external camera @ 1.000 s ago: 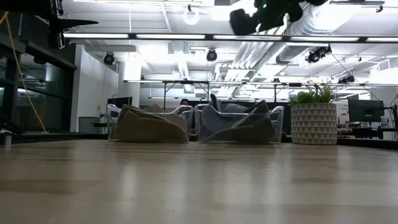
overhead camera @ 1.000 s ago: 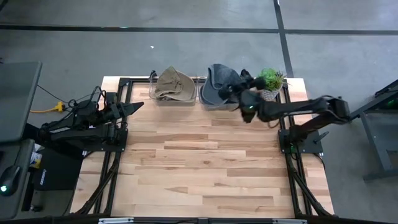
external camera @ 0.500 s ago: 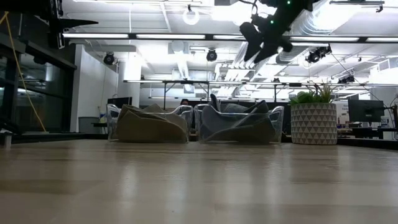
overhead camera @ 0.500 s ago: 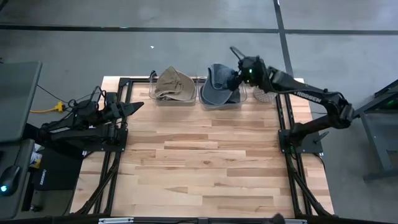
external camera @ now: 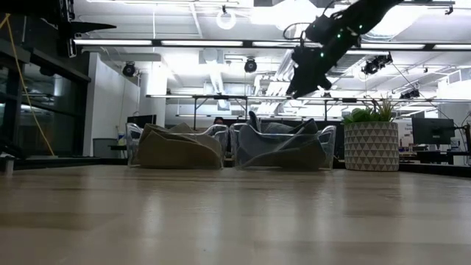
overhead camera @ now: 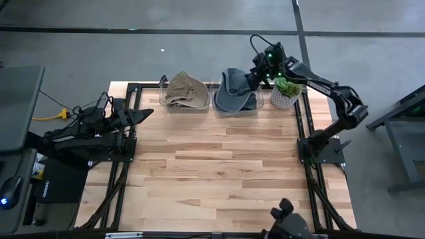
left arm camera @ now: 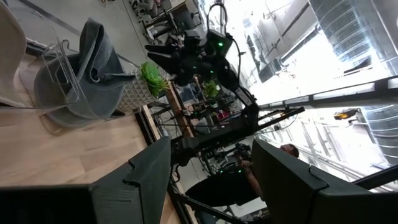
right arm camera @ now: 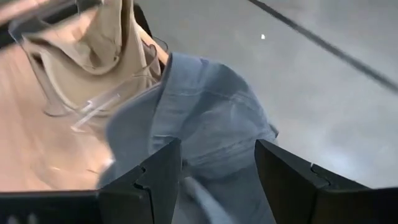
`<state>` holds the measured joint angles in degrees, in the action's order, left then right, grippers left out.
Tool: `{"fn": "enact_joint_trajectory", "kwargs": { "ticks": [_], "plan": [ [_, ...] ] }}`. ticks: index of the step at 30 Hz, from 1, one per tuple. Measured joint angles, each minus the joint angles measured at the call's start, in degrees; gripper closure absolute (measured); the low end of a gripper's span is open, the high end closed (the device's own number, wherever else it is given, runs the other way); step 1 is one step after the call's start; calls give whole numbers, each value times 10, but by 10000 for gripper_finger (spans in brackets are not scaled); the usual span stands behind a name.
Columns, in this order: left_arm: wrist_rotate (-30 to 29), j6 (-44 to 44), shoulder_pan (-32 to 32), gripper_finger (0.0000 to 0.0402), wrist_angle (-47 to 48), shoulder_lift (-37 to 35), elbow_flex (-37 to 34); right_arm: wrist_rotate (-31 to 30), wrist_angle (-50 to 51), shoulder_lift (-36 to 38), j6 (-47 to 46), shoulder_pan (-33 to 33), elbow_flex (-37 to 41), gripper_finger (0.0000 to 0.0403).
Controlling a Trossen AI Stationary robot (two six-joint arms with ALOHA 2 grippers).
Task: Pick & Place hat
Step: Put the blue cap into the right transparent bin
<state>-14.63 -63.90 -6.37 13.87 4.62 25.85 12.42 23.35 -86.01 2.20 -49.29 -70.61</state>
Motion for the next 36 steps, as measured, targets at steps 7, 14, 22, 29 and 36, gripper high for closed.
{"fn": "enact_joint_trajectory", "kwargs": {
  "ticks": [7, 14, 22, 29, 36],
  "plan": [
    [2, -9, 0, 192, 0, 0, 0, 1, -62, -44, 101, -12, 0, 206],
    [1, -13, 0, 192, 0, 0, 0, 13, -85, -84, 152, -25, 0, 205],
    [1, -22, 0, 192, 12, 0, 0, 29, -95, -107, 185, -41, 0, 206],
    [0, -39, 0, 192, 35, 0, 0, 39, -102, -128, 200, -45, 0, 205],
    [0, -39, 0, 192, 34, 0, 0, 32, -121, -150, 193, -50, 0, 205]
  ]
}}
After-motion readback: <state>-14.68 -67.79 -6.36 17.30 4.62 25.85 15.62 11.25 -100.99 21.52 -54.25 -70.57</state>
